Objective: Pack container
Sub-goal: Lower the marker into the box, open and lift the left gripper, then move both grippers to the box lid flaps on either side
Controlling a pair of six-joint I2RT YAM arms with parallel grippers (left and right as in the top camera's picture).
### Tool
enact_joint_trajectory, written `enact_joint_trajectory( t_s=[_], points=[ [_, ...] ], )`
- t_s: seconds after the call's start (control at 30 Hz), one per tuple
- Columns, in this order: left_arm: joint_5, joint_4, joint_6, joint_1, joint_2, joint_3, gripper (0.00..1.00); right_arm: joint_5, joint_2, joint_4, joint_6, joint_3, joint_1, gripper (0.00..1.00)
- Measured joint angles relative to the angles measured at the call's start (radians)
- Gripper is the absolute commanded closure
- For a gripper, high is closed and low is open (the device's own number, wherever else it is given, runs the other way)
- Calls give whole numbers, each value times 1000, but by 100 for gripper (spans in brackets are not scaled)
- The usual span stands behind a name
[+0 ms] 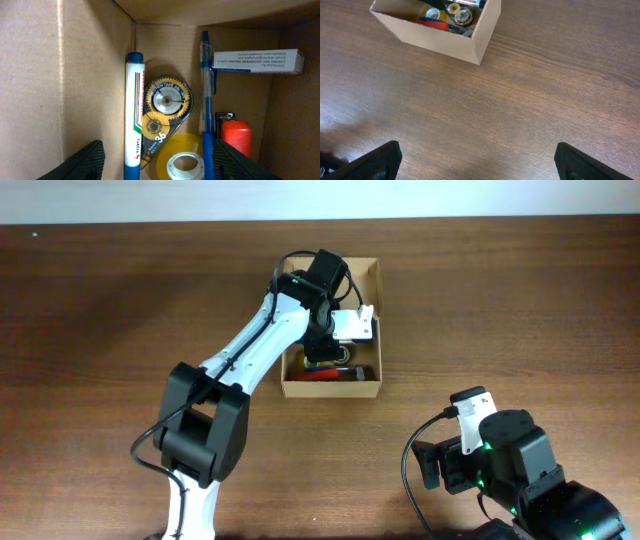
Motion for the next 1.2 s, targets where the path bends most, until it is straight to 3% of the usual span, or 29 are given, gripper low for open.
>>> enact_joint_trajectory(
  t_s=[0.53,0.63,0.77,0.93,1.2],
  points=[
    [0,-45,-189,-2,-48,-2,34,0,0,0,0,0,0,1],
    [0,-46,-224,-2,-126,-3,50,0,0,0,0,0,0,1],
    [2,-37,-257,2,-233,-2,59,0,0,0,0,0,0,1],
    [28,-21,-325,49,-298,-2,59,0,0,0,0,0,0,1],
    [153,-8,-414,236,-296,-2,62,1,0,60,0,0,0,1]
  ],
)
